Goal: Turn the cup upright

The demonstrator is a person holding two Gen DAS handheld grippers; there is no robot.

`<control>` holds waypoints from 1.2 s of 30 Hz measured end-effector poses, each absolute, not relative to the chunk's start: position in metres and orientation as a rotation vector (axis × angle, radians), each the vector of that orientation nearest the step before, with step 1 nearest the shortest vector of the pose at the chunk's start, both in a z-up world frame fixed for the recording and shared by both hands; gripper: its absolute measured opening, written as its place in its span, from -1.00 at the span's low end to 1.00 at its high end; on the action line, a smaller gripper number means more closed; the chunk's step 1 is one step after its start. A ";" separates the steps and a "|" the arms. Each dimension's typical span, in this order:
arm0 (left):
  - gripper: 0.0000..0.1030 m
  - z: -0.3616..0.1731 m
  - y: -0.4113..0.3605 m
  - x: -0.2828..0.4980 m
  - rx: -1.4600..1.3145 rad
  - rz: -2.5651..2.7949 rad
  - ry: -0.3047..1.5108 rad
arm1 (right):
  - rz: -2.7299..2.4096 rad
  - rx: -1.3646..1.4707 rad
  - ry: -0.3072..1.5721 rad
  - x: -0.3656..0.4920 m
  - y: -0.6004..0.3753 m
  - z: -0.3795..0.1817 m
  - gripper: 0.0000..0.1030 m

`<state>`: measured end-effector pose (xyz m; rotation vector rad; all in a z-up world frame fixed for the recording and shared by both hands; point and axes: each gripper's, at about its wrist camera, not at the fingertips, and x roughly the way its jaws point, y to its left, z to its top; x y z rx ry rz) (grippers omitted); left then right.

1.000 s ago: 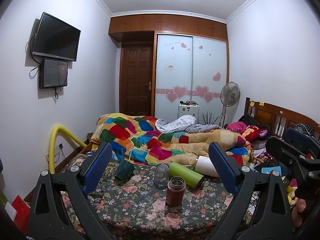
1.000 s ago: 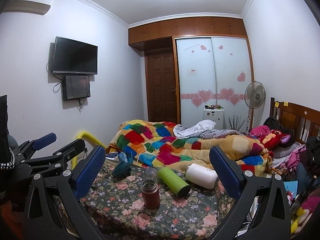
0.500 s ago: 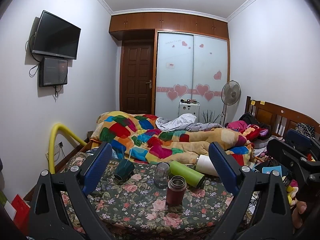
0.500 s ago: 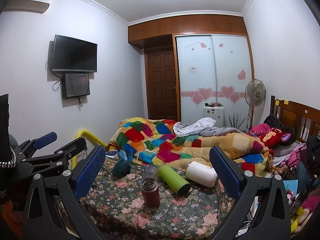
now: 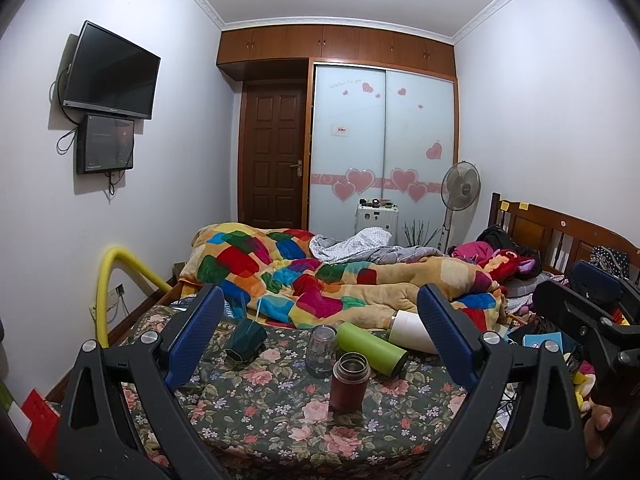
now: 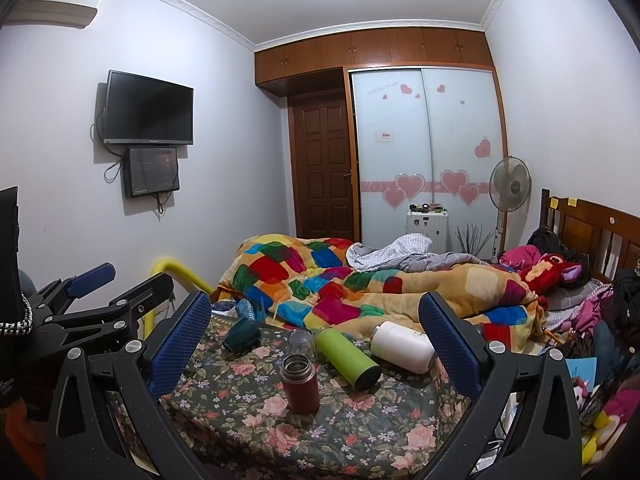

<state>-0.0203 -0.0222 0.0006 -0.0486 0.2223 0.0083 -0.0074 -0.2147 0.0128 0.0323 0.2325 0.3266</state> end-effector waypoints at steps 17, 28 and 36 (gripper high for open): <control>0.90 0.003 -0.025 -0.018 -0.054 -0.004 0.218 | 0.325 0.032 0.234 -0.007 -0.215 0.013 1.00; 0.89 0.006 -0.022 -0.018 -0.057 -0.021 0.224 | 0.322 0.034 0.233 -0.007 -0.216 0.013 1.00; 0.89 0.003 -0.024 -0.016 -0.046 -0.033 0.230 | 0.316 0.033 0.233 -0.006 -0.217 0.014 1.00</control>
